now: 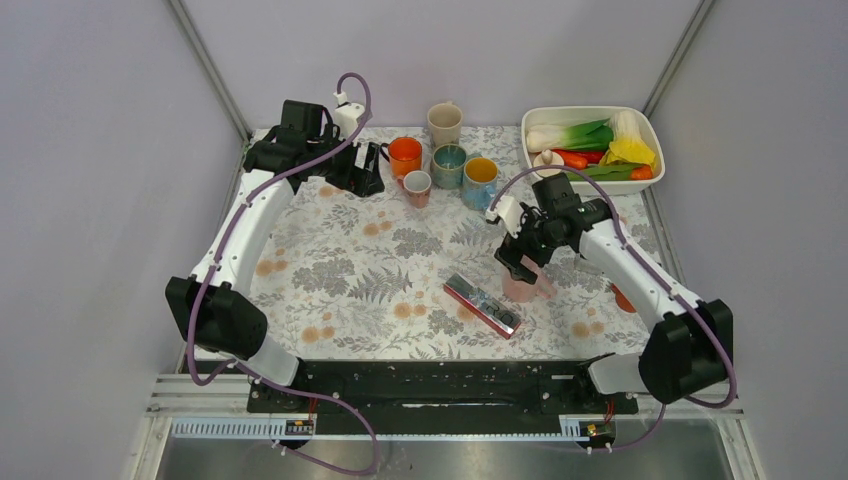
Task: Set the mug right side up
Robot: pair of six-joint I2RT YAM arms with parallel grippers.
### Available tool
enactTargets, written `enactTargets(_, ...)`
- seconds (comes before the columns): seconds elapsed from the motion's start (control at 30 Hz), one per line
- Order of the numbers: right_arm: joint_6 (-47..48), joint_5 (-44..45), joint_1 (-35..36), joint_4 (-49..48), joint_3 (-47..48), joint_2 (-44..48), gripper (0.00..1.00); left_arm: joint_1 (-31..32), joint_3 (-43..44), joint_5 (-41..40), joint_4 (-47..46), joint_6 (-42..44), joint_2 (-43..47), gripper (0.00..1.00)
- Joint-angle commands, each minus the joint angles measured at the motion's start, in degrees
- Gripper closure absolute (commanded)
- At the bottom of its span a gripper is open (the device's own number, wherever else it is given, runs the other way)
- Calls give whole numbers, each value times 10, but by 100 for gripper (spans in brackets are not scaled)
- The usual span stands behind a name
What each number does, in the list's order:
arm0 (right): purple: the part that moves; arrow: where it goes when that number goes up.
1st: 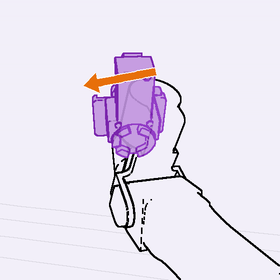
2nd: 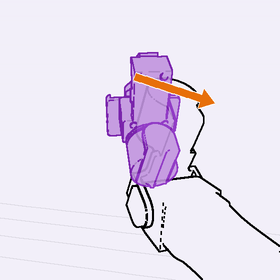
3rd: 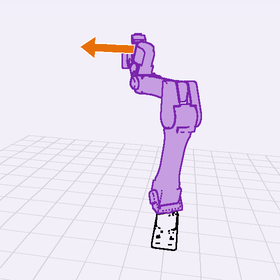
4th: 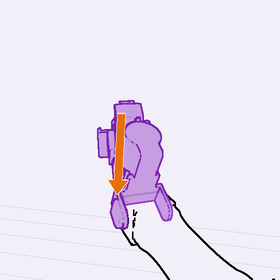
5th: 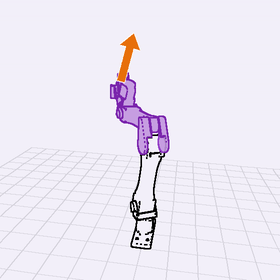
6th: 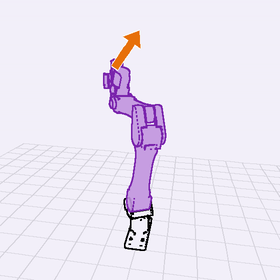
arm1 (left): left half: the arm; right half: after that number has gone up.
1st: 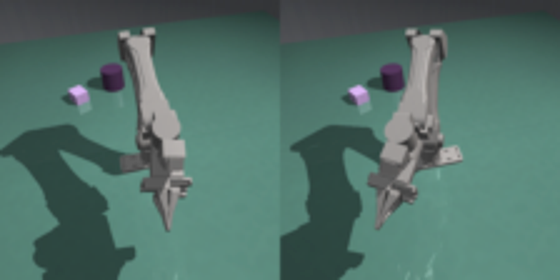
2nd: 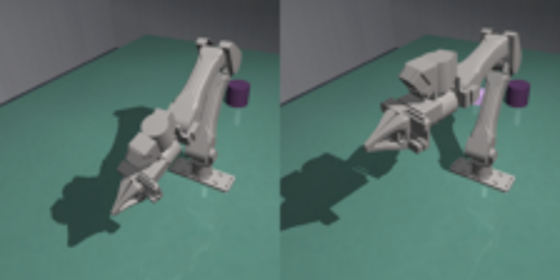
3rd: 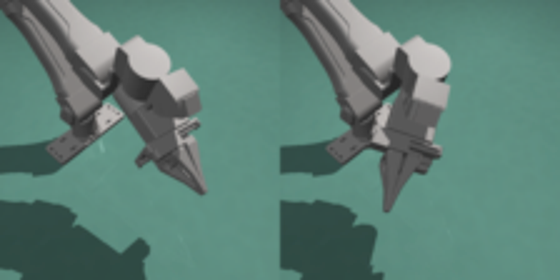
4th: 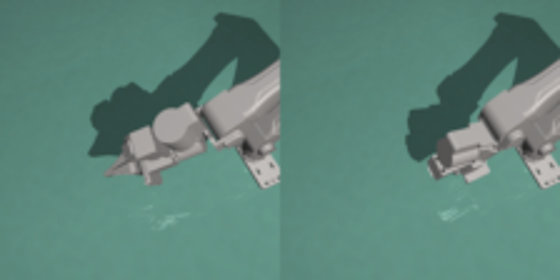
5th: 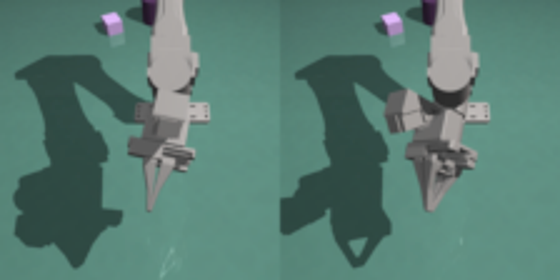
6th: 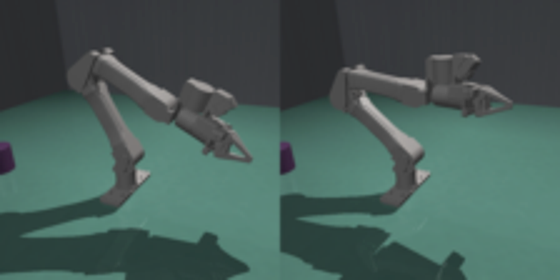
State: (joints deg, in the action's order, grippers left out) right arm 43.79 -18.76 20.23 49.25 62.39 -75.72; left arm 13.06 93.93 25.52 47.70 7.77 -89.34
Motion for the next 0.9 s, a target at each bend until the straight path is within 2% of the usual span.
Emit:
enactTargets(0.0, -37, -9, 1, 23, 41, -43, 1, 1, 13, 13, -17, 9, 9, 11)
enactTargets(0.23, -53, 75, 1, -13, -1, -85, 1, 1, 10, 14, -17, 12, 11, 11)
enactTargets(0.87, -74, 89, 16, -67, -38, -141, 0, 0, 11, 14, -17, 14, 9, 11)
